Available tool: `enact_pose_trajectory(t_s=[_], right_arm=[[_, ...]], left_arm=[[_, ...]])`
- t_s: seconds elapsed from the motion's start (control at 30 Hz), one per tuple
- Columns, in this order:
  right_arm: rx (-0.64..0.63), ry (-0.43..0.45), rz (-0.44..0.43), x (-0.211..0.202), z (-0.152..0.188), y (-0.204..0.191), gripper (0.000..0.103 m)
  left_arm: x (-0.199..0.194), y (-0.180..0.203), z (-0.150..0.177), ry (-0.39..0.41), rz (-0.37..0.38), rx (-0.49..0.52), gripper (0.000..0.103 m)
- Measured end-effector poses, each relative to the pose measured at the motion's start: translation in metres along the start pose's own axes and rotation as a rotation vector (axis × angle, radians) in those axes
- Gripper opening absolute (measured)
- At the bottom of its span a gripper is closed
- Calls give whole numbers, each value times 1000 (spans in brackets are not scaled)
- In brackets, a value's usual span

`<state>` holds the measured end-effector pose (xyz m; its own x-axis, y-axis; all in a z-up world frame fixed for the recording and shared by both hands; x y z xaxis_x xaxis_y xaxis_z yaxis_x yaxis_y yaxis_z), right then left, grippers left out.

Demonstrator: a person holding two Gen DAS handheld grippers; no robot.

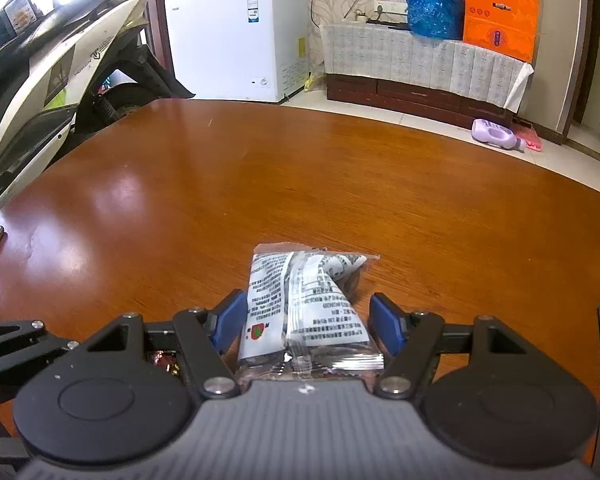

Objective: Organize snacks
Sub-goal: 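Close the right gripper on the clear snack bag while the left gripper grasps the foil chocolate, then lift the clear bag and foil chocolate and carry both toward the box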

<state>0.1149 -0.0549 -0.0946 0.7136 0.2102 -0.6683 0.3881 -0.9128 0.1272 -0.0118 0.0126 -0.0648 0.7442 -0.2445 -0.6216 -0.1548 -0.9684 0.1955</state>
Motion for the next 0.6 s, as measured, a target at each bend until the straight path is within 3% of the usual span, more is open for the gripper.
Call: enact_pose_trajectory(t_s=[0.17,0.6], right_arm=[[29,-9,-21,-1,4,6,68],[58,11,-62,-15,7,15,47]], left_arm=[[0,-1,-2,-5,4,-7,24],[2,-9,-11,-9,30,-26,24]])
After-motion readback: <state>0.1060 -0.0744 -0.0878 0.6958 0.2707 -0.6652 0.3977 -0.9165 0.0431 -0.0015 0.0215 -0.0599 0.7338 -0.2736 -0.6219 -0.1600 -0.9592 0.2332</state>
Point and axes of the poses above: each gripper's, at about its wrist camera, not at the fingertips, and x roughly the way its jaws point, y to its right, z to its underside, the point moved 2 cm from there along x, roughly the way its jaws point, and after that the axes turned 15 degrees about z, right-handed, at the moved point
